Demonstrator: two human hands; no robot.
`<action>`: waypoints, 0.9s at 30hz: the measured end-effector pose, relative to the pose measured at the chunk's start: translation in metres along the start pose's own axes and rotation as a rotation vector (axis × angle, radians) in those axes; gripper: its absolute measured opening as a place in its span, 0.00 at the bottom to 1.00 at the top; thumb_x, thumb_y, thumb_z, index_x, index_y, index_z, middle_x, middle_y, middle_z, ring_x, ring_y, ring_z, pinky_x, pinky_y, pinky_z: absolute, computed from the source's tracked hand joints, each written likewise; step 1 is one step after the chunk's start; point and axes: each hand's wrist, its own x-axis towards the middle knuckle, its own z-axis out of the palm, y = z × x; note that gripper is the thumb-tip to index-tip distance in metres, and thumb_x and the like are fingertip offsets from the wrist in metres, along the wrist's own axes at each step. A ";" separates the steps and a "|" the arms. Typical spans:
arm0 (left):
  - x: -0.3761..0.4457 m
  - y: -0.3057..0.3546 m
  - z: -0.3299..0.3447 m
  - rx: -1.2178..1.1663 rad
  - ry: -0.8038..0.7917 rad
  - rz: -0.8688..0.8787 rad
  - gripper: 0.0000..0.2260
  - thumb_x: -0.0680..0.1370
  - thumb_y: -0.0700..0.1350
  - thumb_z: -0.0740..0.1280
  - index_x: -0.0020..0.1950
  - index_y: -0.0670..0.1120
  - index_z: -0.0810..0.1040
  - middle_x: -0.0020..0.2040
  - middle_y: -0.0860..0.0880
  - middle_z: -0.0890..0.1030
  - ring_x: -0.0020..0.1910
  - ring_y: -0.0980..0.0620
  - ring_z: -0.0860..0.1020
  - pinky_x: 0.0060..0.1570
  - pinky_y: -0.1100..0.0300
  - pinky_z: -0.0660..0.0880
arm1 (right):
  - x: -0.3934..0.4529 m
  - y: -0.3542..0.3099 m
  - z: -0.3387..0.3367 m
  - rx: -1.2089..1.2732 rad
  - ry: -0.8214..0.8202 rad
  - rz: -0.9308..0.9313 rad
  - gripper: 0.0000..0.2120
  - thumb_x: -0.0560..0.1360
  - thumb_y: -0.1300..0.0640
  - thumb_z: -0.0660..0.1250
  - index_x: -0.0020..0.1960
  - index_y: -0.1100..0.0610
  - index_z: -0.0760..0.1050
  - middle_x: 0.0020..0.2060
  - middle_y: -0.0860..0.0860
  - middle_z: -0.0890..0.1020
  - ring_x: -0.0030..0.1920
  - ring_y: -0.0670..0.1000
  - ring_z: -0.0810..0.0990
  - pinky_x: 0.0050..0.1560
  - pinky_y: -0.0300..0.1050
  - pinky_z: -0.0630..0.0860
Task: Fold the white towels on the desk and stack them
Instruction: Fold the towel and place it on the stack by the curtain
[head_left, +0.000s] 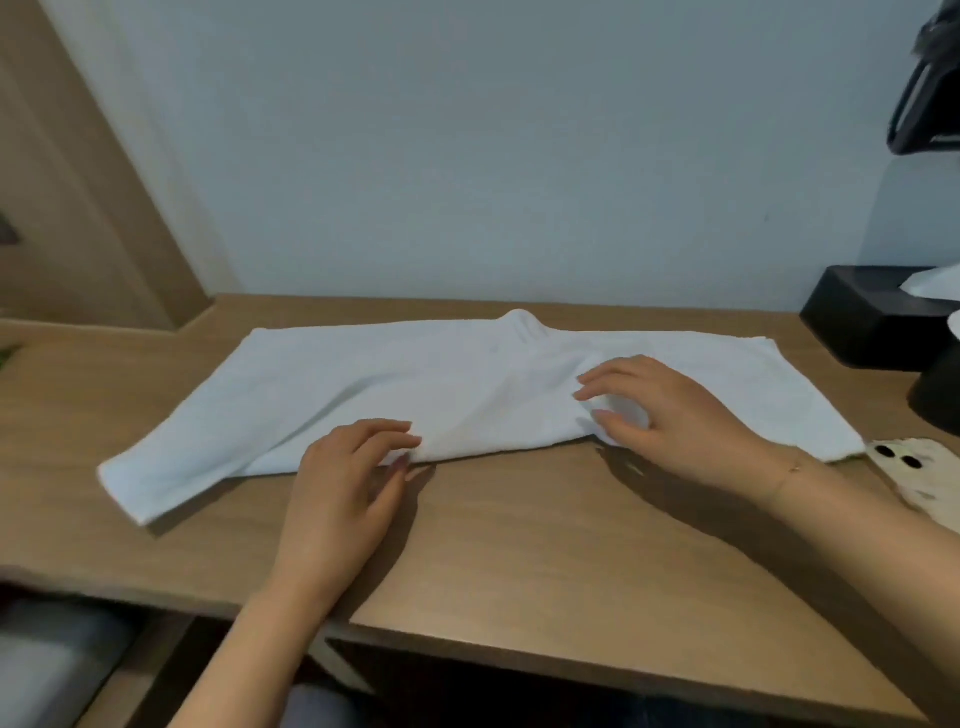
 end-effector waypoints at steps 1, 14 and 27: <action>-0.009 -0.010 -0.013 0.002 0.026 -0.016 0.11 0.76 0.41 0.71 0.56 0.52 0.82 0.58 0.58 0.79 0.59 0.57 0.77 0.57 0.53 0.73 | 0.011 -0.020 0.006 0.015 -0.016 -0.064 0.12 0.79 0.48 0.62 0.61 0.45 0.77 0.61 0.40 0.76 0.62 0.39 0.70 0.60 0.29 0.64; -0.067 -0.160 -0.134 -0.019 0.177 -0.423 0.10 0.79 0.44 0.67 0.58 0.56 0.78 0.55 0.60 0.76 0.57 0.57 0.74 0.56 0.58 0.70 | 0.136 -0.227 0.133 -0.005 -0.173 -0.597 0.21 0.78 0.49 0.65 0.70 0.51 0.70 0.68 0.48 0.72 0.65 0.48 0.70 0.63 0.43 0.70; -0.028 -0.219 -0.132 -0.417 -0.123 -0.434 0.16 0.76 0.39 0.70 0.61 0.55 0.78 0.63 0.57 0.77 0.65 0.57 0.73 0.69 0.51 0.68 | 0.185 -0.261 0.140 0.287 0.022 -0.514 0.13 0.81 0.52 0.61 0.39 0.43 0.71 0.31 0.41 0.75 0.34 0.43 0.73 0.36 0.38 0.68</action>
